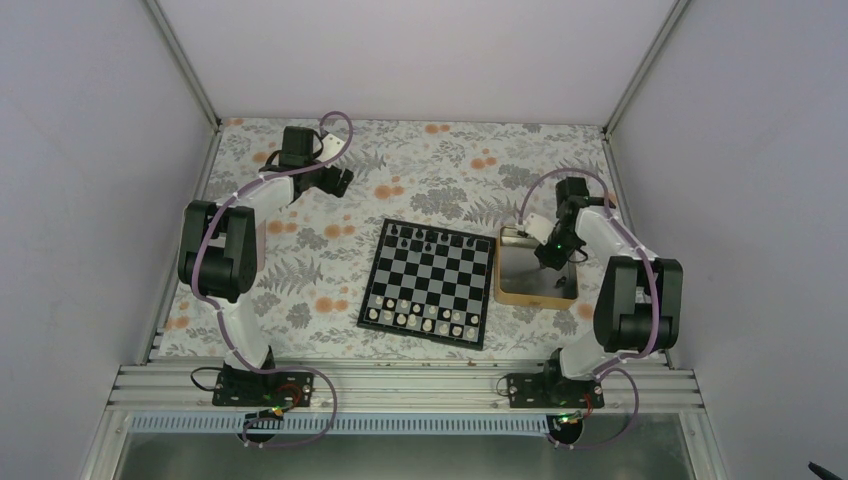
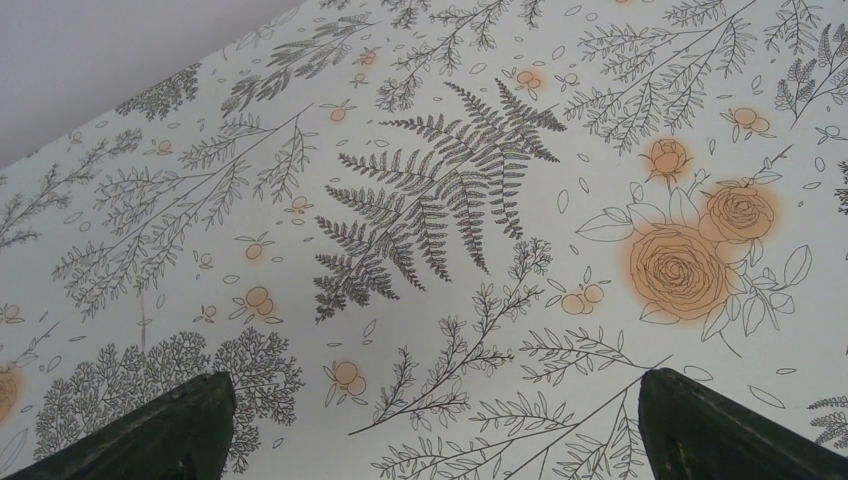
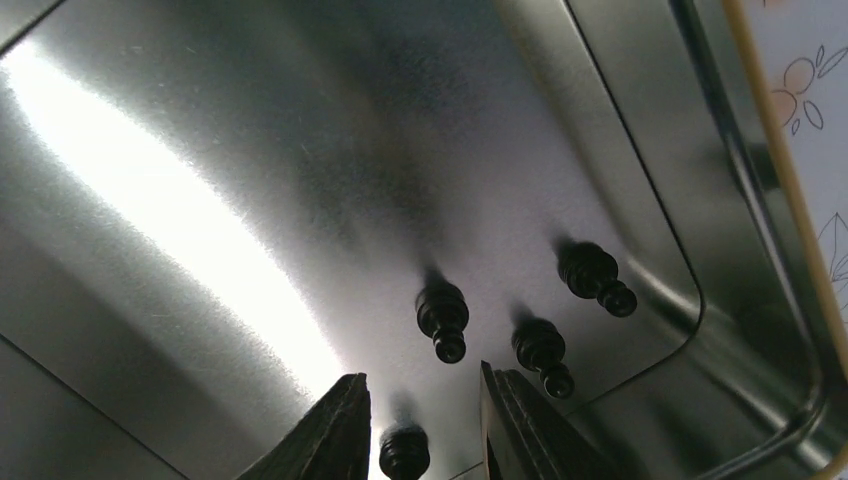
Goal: Set up the chess pieces on the board
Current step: Pick up the chess piece from the storage box.
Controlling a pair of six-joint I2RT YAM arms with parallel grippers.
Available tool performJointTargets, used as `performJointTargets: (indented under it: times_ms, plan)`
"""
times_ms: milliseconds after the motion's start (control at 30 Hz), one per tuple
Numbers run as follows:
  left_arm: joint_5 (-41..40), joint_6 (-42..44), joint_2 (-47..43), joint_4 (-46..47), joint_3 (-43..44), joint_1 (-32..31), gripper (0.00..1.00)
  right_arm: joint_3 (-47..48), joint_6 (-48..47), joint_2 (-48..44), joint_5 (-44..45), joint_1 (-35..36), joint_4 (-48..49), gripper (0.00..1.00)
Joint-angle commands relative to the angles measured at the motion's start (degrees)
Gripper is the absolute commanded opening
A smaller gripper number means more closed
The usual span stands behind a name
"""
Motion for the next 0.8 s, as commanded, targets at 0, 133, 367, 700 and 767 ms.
performJointTargets:
  times_ms: [0,133,367,700,767]
  plan:
    - [0.62,-0.18,0.06,1.24,0.63,-0.28,1.0,1.21,-1.01,1.13,-0.18,-1.56,-0.35,0.31]
    - [0.65,-0.17,0.16,1.24,0.46,-0.23,1.0,1.36,-1.15,2.38,-0.21,-1.95,0.13,0.32]
    - [0.9,-0.18,0.48,1.2,0.75,-0.32,1.0,1.4,-1.12,4.54,-0.58,-2.0,2.05,0.32]
    - [1.5,-0.01,0.66,0.78,0.98,-0.33,1.0,2.21,-1.11,7.82,-1.27,-2.04,2.63,0.11]
    - [1.62,0.0,0.76,0.62,1.11,-0.37,1.0,2.29,-1.03,7.82,-1.21,-2.04,2.39,0.08]
